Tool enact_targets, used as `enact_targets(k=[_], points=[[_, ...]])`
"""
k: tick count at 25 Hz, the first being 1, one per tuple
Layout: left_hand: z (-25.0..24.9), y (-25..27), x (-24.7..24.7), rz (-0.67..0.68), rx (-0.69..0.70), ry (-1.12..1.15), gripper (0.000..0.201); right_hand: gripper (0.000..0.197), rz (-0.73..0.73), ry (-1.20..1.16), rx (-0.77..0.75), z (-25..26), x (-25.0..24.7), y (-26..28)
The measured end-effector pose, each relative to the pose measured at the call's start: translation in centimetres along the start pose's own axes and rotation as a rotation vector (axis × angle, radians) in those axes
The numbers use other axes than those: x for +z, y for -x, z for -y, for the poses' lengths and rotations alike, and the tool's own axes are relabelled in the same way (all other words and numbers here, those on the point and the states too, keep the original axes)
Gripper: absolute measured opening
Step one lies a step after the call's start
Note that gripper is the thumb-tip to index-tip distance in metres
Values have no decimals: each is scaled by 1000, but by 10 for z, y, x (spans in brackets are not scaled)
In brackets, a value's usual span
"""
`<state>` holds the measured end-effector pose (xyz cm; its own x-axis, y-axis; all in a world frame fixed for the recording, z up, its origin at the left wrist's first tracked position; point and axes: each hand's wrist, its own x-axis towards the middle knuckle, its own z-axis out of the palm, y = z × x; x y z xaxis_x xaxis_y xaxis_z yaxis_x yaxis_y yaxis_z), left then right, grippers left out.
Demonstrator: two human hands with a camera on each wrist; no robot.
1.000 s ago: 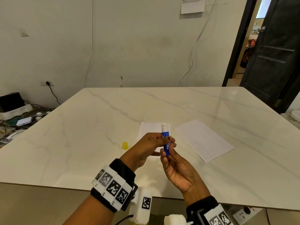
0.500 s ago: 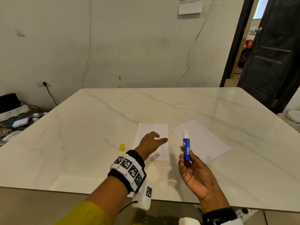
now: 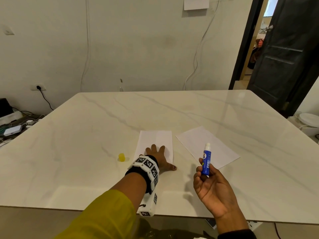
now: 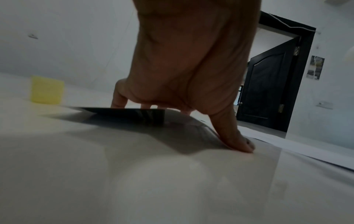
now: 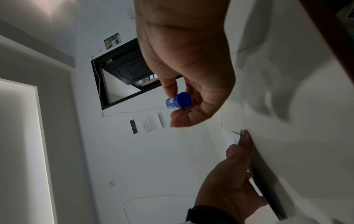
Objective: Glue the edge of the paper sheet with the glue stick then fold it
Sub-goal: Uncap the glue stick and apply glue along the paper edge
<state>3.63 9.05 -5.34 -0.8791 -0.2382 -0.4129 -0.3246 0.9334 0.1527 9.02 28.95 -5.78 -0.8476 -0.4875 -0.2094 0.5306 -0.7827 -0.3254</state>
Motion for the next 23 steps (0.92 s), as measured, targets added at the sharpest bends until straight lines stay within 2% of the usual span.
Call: enact_targets(k=[3, 5, 7, 9, 11, 13, 15, 17, 20, 22, 23], points=[[2, 6, -5, -22, 19, 19, 91, 70, -10, -11, 29, -6, 1, -3], [7, 11, -15, -87, 71, 112, 69, 69, -20, -22, 47, -8, 2, -2], [11, 24, -31, -199, 137, 347, 48, 69, -14, -9, 53, -6, 3, -1], [18, 42, -51, -252, 173, 729, 34, 70, -6, 10, 48, -4, 5, 0], [27, 63, -71, -158, 204, 1166, 27, 73, 0, 36, 28, -3, 9, 2], [37, 81, -79, 43, 251, 1540, 23, 68, -6, 82, -2, -2, 14, 4], [48, 87, -68, 185, 250, 1760, 27, 42, -25, 146, -46, 0, 18, 5], [53, 85, -40, 230, 162, 1825, 31, 27, -52, 219, -86, -2, 22, 3], [57, 84, 1, 304, -39, 1809, 35, 27, -86, 316, -25, -13, 29, -4], [59, 84, 12, 264, -137, 1728, 35, 29, -130, 388, 46, -25, 26, -12], [60, 87, 12, 220, -152, 1670, 28, 31, -155, 424, 76, -30, 23, -16]])
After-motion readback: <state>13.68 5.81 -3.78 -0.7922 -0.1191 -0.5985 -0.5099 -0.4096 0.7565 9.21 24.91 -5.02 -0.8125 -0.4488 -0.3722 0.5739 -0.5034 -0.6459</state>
